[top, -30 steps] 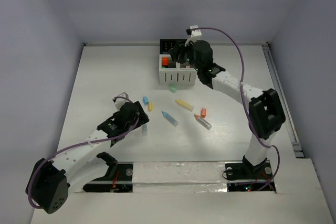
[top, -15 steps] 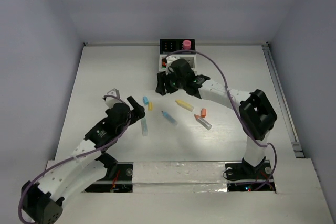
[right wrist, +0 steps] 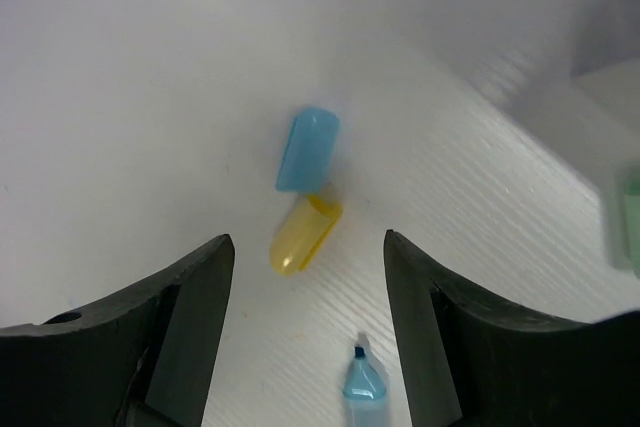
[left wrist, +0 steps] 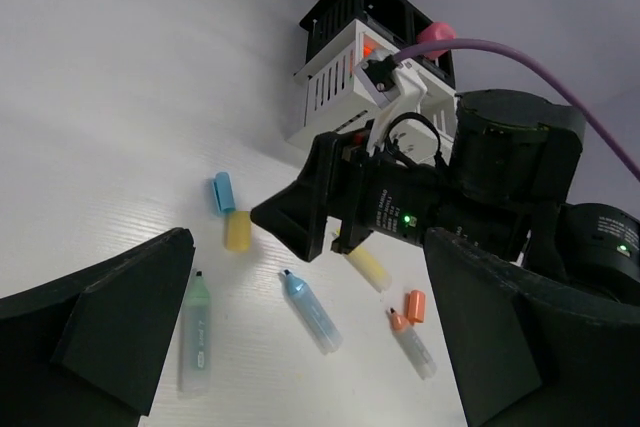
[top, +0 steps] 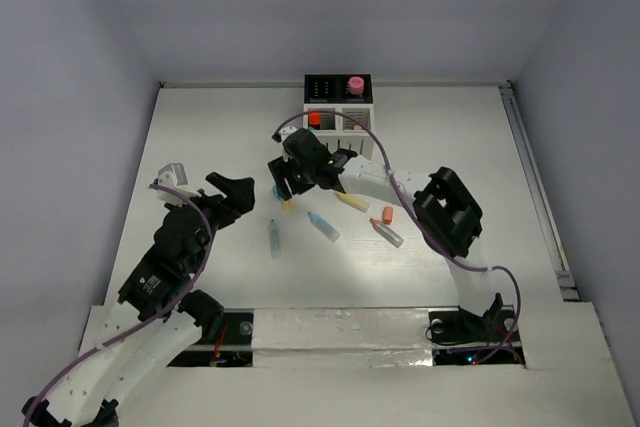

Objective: Sort the stationery into containers
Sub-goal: Pick up the pen from the center of the board.

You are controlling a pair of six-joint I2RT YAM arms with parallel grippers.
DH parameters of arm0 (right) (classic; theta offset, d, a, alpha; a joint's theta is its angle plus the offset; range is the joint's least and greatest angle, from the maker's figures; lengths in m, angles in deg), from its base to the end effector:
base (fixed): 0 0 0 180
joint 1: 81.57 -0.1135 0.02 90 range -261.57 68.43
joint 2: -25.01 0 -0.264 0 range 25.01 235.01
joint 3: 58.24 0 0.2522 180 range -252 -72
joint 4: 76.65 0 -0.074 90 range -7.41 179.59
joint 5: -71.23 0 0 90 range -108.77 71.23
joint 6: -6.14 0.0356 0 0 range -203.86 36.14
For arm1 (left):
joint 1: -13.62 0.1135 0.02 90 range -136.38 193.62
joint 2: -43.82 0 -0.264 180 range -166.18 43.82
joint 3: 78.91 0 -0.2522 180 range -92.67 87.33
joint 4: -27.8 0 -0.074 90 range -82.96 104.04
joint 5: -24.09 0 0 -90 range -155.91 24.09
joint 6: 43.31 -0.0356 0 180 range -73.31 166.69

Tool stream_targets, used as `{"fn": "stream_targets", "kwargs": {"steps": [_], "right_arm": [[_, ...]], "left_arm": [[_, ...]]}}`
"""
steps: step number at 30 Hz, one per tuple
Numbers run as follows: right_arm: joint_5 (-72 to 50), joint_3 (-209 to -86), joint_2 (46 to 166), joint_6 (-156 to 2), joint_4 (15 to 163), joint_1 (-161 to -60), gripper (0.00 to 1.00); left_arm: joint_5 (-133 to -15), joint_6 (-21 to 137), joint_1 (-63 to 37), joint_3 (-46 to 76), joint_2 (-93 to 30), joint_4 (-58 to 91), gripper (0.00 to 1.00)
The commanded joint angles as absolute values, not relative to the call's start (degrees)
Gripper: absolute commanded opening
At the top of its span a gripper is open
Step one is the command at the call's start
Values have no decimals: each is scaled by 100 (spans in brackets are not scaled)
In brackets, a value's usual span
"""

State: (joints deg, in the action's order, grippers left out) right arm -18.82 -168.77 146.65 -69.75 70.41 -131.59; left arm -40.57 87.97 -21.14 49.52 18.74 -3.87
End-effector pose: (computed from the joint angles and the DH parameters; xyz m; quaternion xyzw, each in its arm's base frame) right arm 0.3115 0.3714 0.2135 -0.2837 0.8759 0.2069 0.3310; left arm 0.1010 -0.0515 0.3283 -0.1887 0.7108 -0.2777 0.6181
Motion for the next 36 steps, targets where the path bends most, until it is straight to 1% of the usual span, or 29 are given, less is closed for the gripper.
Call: {"fn": "stream_targets", "kwargs": {"steps": [1,5,8,9,11,16,23,27,29,31,32,33,34,36], "right_arm": [[-2421,-16448,13859,-7181,6894,-13167,67],[-2124,-15754,13294,-7401,6639,-13167,68],[-1965,-15244,13065,-7472,6349,-13167,70],[-1930,-15103,13021,-7498,6366,-13167,73],[-1921,-14839,12977,-7551,6375,-13167,74],[-1560,-14943,13284,-7630,6191,-13167,74],[-1613,-15400,13899,-7648,6129,-13167,67],[-1840,-15523,14137,-7586,6024,-13167,57],[-2139,-15550,14225,-7516,6014,-13167,55],[-2132,-15611,14278,-7463,5971,-13167,37],[-2105,-15716,14330,-7393,5927,-13167,31],[-2114,-15752,14365,-7358,5883,-13167,19],[-2123,-15769,14374,-7323,5874,-13167,14],[-2175,-15831,14244,-7209,5874,-13167,8]], "left_arm": [[-4199,8589,-2100,5076,1930,-257,99],[-4419,8414,-2100,5085,1843,-99,99],[-4700,8177,-2100,5015,1781,77,99],[-4762,8115,-2100,4989,1755,103,99],[-4929,7922,-2100,4910,1684,191,99],[-5053,7517,-2100,4655,1579,297,99],[-5018,7447,-2100,4725,1614,306,99],[-4973,7438,-2100,4733,1675,279,99],[-5035,7464,-2100,4751,1667,297,99],[-5114,7482,-2100,4760,1632,323,99],[-5132,7473,-2100,4751,1597,323,99],[-5132,7464,-2100,4751,1579,323,99],[-5149,7464,-2100,4751,1570,315,99],[-5202,7490,-2100,4760,1579,297,99]]}}
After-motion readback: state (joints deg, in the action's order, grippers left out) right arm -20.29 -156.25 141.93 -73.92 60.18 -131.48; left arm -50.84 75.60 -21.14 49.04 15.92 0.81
